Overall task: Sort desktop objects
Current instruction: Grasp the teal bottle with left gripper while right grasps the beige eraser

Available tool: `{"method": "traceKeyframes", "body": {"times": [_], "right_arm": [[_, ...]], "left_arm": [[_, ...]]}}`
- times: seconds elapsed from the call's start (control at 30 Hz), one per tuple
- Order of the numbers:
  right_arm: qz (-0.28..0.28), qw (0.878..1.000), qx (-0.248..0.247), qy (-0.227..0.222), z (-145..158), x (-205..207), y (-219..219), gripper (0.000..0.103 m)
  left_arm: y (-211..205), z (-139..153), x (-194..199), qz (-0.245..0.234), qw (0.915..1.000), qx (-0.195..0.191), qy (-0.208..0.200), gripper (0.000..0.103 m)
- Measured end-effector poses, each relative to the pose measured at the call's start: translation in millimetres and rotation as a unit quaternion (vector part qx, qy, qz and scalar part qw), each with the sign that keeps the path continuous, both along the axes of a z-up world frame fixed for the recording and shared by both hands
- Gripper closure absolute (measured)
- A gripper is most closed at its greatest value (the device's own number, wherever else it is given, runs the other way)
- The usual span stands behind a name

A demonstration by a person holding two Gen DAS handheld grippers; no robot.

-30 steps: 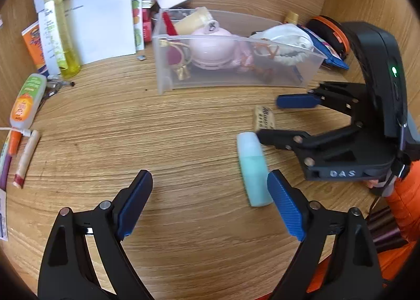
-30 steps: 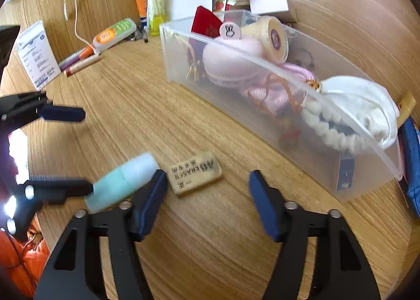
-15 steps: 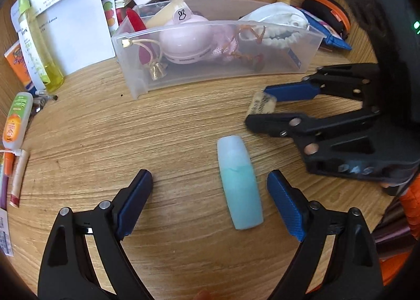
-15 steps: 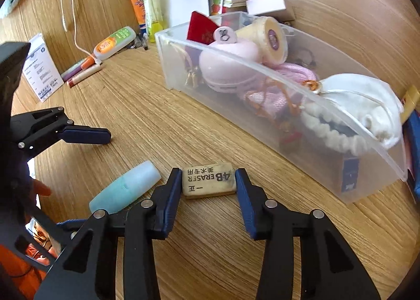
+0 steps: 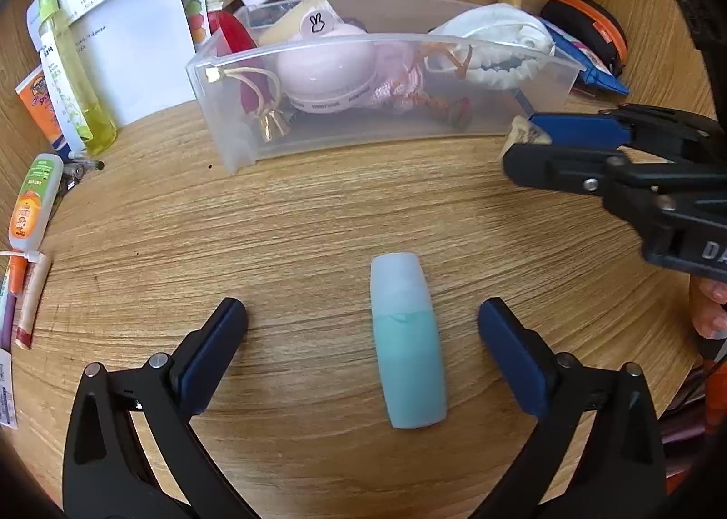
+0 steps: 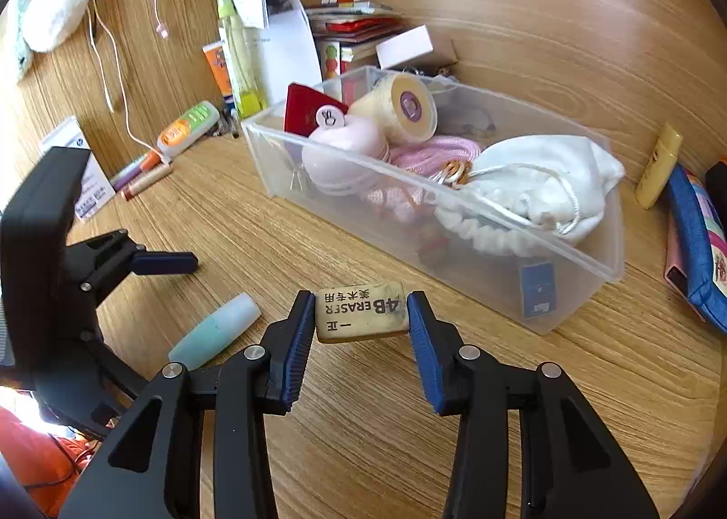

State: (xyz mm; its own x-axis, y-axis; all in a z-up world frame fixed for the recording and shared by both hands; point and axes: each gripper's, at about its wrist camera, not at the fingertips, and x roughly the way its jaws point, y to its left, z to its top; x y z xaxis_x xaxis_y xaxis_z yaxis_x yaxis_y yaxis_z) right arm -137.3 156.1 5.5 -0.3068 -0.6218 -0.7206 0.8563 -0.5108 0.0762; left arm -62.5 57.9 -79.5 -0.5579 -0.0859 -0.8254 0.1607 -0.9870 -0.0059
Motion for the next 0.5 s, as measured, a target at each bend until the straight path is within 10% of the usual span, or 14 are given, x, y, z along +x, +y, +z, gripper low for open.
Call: {"method": "traceKeyframes", "body": {"times": [0.17,0.4,0.5], "right_arm": [[-0.003,1.000,-0.016,0.003,6.8,-0.2,6.8,0.065],[-0.006,1.000,-0.030,0.003,13.6,-4.0,12.3,0.065],[-0.008,0.999,-0.038,0.005,18.3,-4.8,12.7,0.065]], "left_arm": [[1.3,0.4,2.1,0.001,1.0000,-0.002,0.003,0.003],[13.0,8.7,9.4,-0.041,0.9988,-0.007,0.026,0.073],[12.8,8.8,9.0,-0.050,0.9983,-0.011,0.028,0.078]]}}
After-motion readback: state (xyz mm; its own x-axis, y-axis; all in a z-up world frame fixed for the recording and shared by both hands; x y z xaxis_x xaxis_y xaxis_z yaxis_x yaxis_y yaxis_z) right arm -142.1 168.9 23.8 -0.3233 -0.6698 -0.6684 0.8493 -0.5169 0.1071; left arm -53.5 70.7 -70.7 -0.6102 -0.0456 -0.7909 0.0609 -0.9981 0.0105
